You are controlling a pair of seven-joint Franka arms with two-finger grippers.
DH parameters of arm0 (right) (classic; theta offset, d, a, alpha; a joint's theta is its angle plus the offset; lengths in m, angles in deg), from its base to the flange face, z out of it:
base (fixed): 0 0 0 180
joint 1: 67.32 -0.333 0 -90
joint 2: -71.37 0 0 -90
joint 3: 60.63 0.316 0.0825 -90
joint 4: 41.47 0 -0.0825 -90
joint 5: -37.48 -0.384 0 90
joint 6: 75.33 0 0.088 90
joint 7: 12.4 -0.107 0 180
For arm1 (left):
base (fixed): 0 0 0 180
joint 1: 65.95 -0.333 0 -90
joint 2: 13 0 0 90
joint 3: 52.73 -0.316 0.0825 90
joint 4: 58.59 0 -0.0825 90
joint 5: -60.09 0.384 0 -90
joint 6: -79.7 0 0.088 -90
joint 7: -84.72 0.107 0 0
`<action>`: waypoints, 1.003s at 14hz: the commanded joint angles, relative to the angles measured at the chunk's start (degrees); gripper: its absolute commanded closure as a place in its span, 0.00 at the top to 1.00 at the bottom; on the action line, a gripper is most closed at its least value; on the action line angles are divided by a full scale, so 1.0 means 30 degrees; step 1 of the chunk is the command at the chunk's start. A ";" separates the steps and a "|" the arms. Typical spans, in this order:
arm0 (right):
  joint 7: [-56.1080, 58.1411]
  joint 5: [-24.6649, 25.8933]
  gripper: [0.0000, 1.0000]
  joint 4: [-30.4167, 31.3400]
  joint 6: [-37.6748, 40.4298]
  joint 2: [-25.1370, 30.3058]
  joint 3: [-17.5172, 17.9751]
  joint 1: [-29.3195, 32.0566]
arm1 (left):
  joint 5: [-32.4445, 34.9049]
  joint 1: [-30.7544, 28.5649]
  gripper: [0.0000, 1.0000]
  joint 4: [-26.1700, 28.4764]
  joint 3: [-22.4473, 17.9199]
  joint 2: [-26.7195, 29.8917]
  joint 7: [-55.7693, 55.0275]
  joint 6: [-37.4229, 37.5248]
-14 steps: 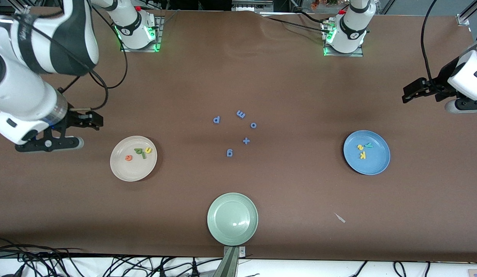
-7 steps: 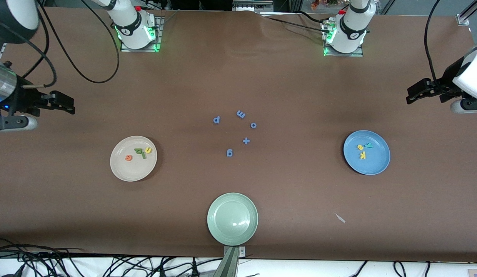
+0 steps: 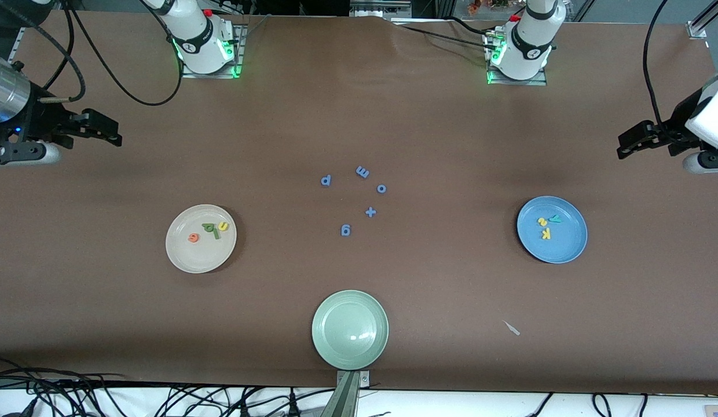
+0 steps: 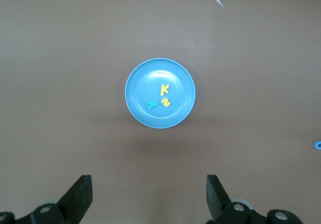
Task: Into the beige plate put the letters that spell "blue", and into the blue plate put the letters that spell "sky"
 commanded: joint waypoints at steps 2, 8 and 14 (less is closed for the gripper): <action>-0.0269 0.0237 1.00 0.0266 -0.0313 0.0370 0.0499 0.0464 | -0.0173 -0.0196 1.00 -0.0293 0.0036 -0.0223 0.0411 -0.0424; 0.0023 0.0443 1.00 -0.0642 -0.0314 -0.0040 0.0354 0.0639 | -0.0231 -0.0226 1.00 -0.0322 0.0036 -0.0428 0.0411 -0.0424; 0.0053 0.1497 1.00 -0.1402 -0.0431 -0.0947 0.0089 0.0464 | -0.0173 -0.0167 1.00 -0.0352 0.0153 -0.0370 0.0382 -0.0307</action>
